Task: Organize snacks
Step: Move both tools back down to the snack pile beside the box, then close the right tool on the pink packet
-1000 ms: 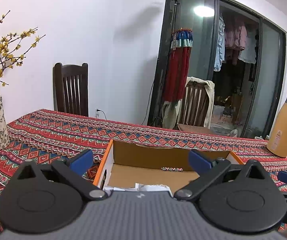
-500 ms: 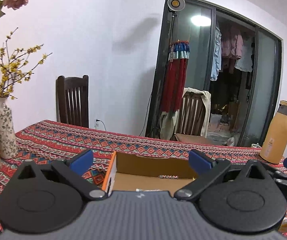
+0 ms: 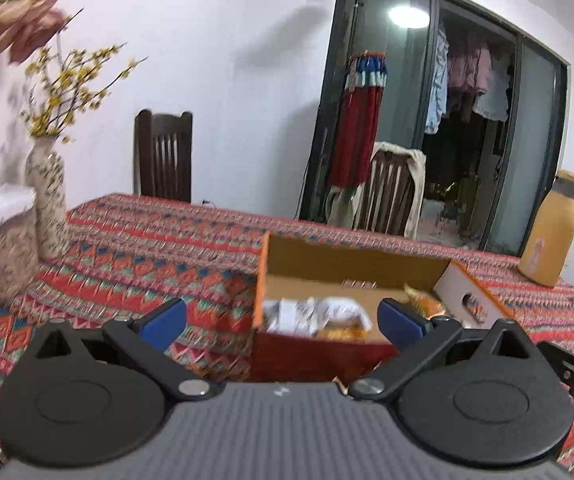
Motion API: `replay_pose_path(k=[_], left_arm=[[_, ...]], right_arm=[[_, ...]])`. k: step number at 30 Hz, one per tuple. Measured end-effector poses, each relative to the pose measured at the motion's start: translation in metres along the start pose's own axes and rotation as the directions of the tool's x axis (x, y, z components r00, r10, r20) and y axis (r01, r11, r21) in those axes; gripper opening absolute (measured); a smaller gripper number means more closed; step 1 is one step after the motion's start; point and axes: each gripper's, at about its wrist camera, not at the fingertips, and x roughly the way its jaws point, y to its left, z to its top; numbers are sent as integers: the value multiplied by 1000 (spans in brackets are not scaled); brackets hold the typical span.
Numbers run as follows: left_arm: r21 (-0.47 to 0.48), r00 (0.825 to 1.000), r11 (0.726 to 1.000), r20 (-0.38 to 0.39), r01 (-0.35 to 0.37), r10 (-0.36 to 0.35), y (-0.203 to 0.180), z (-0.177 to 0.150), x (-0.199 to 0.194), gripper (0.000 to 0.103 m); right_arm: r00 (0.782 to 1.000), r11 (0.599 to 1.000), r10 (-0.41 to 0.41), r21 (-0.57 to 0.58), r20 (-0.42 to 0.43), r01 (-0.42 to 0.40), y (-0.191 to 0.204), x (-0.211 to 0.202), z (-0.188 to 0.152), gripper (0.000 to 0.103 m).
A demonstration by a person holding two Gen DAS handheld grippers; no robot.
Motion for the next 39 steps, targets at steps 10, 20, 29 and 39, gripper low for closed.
replay_pose_path(k=[10,20,29,39], left_arm=[[73,1000,997,1,-13,13,11,-44,-3,103],[62,1000,998,-19,10,-9,14,-51,5,103],[34,999,999,-48,26,-24,19,-50,10,103],[18,998,999,-63,27,-25,22,-50,13,103]], right_arm=[[992,994,-24,102,-122,36,-15,-17,-52,103],[986,989,-60,125,-158,80,-20,-13,-57,103],[974,987,-106,97,-203,127,-33,-1,-46,103],[914,996,-76,11,-398,87,-46,68,-43,71]])
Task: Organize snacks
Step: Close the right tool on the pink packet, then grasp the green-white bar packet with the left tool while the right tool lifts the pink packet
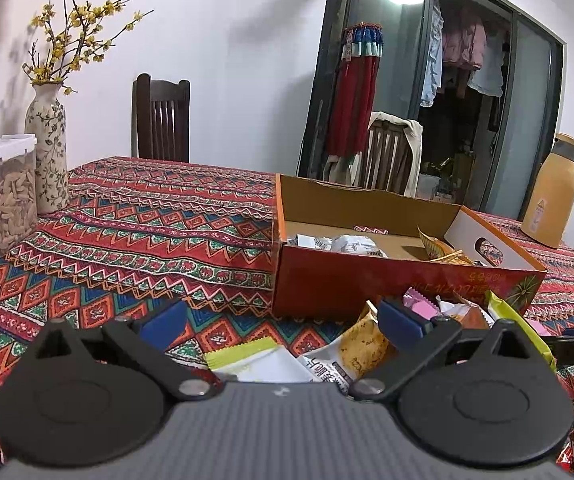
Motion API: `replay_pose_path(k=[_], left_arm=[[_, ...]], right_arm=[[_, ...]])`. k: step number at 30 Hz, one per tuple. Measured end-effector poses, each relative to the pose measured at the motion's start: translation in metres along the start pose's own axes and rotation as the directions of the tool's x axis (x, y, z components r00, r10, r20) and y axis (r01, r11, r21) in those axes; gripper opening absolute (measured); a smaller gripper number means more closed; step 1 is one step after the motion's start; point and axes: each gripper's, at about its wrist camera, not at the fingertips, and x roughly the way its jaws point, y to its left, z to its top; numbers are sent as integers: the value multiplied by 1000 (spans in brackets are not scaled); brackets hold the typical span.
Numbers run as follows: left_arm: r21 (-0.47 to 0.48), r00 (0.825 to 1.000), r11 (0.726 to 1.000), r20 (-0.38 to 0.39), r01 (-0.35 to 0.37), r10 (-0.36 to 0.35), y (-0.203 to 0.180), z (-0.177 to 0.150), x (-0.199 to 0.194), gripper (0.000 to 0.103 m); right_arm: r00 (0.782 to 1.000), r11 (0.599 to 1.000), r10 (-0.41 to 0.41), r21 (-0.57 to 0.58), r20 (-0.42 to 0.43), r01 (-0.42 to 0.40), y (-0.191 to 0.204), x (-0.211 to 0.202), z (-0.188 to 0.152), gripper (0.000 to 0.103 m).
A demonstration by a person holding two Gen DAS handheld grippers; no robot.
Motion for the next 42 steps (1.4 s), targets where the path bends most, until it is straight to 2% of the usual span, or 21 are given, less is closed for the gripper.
replay_pose_path(k=[4,10,14,18,23,28,30,37,42], left_arm=[[-6,1000,1000,-16,2,-2,1,0,4,103],[-15,999,1000,-35,-1,1,3,0,8,103],[-18,999,1000,-44,-11,10,3,0,10,103],[-13,998,999,-61,-35,34,2,0,14,103],[-31,994,996,-74,-87,85,5,0,18,103],[-24,984,988,-94,-156,153,3,4,12,103],[-20,973,983,-146,-185,180,-2,4,11,103],[-2,955,986,-249,-168,162,-27,-10,8,103],[18,940,981,-283,-193,190,-41,-22,12,103]], right_arm=[[1000,1000,0,-4,-25,0,1,22,2,65],[1000,1000,11,-10,10,-11,3,22,-3,60],[995,1000,-26,-3,91,26,6,11,-7,60],[978,999,-42,19,202,38,5,-12,-14,60],[965,999,-45,31,259,38,0,-24,-18,61],[958,999,-36,-4,285,38,5,-27,-18,61],[958,1000,-26,3,287,26,4,-28,-18,61],[953,1000,4,21,304,-11,-1,-35,-22,61],[949,1000,18,16,315,-24,0,-37,-22,61]])
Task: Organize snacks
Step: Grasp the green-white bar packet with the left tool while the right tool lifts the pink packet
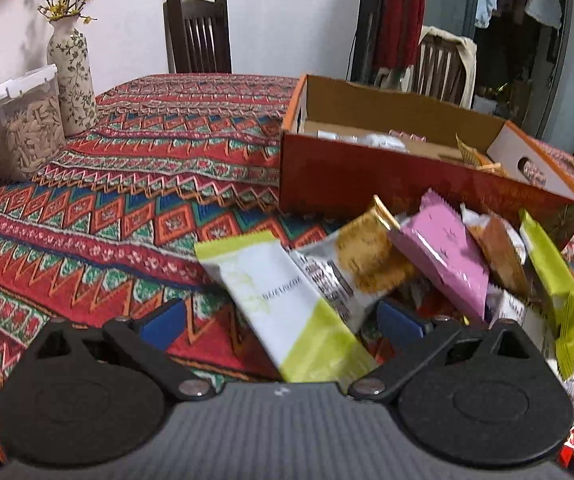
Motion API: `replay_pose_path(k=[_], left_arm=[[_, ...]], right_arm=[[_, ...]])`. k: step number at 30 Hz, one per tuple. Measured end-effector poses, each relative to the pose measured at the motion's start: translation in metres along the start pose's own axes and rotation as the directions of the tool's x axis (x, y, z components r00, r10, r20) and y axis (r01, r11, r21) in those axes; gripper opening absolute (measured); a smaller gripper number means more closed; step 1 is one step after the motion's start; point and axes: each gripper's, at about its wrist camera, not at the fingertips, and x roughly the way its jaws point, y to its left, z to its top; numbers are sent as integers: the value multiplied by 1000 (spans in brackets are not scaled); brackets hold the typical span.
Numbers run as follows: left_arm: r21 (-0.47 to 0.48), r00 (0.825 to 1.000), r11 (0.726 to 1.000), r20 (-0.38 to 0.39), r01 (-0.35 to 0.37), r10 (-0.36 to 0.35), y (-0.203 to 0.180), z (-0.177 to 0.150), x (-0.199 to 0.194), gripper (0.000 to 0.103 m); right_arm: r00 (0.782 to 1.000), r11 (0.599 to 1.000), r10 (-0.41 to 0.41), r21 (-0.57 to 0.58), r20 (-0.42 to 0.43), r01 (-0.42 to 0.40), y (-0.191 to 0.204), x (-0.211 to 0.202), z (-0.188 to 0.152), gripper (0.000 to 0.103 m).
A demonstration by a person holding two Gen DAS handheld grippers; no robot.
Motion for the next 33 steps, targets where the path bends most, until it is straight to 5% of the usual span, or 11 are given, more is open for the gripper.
replay_pose_path(k=[4,10,12,15,33], left_arm=[[22,999,999,-16,-30,30,-2,-7,0,102],[23,998,998,-23,-54,55,7,-13,-4,85],[23,999,999,-18,-46,46,8,-13,-7,74],[31,1000,999,-11,-22,22,11,-13,-12,41],[55,994,998,107,-21,15,22,-19,-47,40]], right_arm=[[1000,1000,12,-4,9,-12,-1,-3,-1,61],[1000,1000,25,-8,14,-25,-1,-5,-1,61],[1000,1000,26,-9,13,-26,-1,-4,-1,61],[1000,1000,27,-7,8,-27,-2,-5,-1,61],[1000,1000,20,-19,-14,-21,1,0,-1,61]])
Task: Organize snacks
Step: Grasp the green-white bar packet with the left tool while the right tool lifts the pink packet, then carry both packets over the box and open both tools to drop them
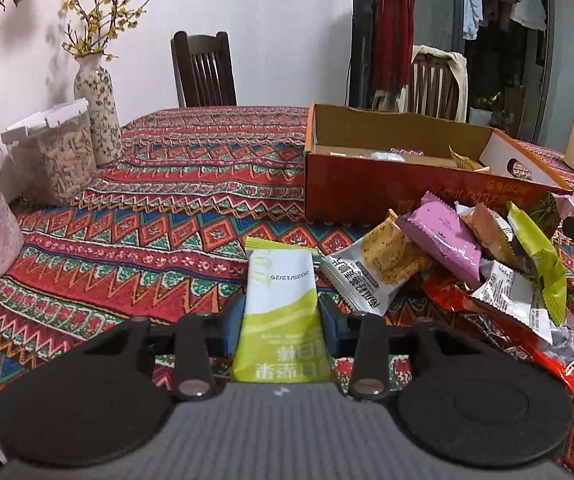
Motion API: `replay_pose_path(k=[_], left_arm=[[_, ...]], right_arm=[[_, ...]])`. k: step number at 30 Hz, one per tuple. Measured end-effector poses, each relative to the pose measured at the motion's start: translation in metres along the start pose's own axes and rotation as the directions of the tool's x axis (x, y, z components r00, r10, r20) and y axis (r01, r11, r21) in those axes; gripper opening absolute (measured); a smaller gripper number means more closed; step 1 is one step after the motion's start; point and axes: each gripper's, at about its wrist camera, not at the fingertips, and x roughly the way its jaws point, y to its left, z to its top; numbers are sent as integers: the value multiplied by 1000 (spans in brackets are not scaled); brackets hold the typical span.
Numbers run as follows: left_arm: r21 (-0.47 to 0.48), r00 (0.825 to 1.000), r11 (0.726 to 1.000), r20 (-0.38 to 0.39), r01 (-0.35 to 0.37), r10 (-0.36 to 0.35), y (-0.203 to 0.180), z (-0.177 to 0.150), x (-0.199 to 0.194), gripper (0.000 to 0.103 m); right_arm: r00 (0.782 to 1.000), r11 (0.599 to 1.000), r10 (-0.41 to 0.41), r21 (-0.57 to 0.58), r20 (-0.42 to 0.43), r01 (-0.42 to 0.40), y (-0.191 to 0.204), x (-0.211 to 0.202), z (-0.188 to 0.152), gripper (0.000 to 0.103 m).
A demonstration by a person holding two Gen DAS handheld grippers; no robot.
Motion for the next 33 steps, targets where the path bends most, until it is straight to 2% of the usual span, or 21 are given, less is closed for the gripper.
replay_pose_path(k=[6,14,22,33], left_arm=[[-5,1000,1000,19,-1,1,6,-1,-6,40],[-2,997,1000,82,3,-3,8,11,-19,40],[16,986,999,162,32,-34,-4,39,-25,40],[53,960,993,255,108,-118,-37,90,-22,40]], right_arm=[[1000,1000,-16,1,-2,16,0,0,-1,61],[999,1000,-28,4,20,28,-1,-6,1,61],[999,1000,-19,0,50,19,1,-17,13,61],[995,1000,-16,-15,102,18,11,-4,54,61]])
